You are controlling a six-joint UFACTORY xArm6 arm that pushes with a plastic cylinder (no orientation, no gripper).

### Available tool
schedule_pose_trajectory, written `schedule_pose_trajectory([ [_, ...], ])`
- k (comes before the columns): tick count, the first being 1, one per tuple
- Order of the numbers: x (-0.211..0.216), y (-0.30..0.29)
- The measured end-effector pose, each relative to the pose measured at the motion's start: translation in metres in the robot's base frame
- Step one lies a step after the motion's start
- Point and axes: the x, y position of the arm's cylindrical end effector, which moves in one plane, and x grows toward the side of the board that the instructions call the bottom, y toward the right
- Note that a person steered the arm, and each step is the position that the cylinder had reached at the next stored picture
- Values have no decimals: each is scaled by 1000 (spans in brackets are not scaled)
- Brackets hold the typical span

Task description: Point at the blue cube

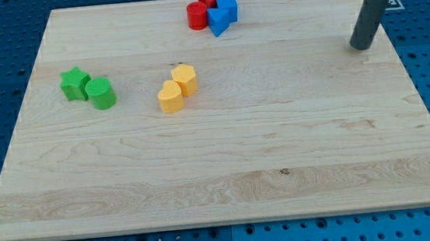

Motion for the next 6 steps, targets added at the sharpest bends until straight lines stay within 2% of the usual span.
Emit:
schedule_pose_trajectory([
  [1,-44,-8],
  [3,-110,-122],
  [6,-131,-163],
])
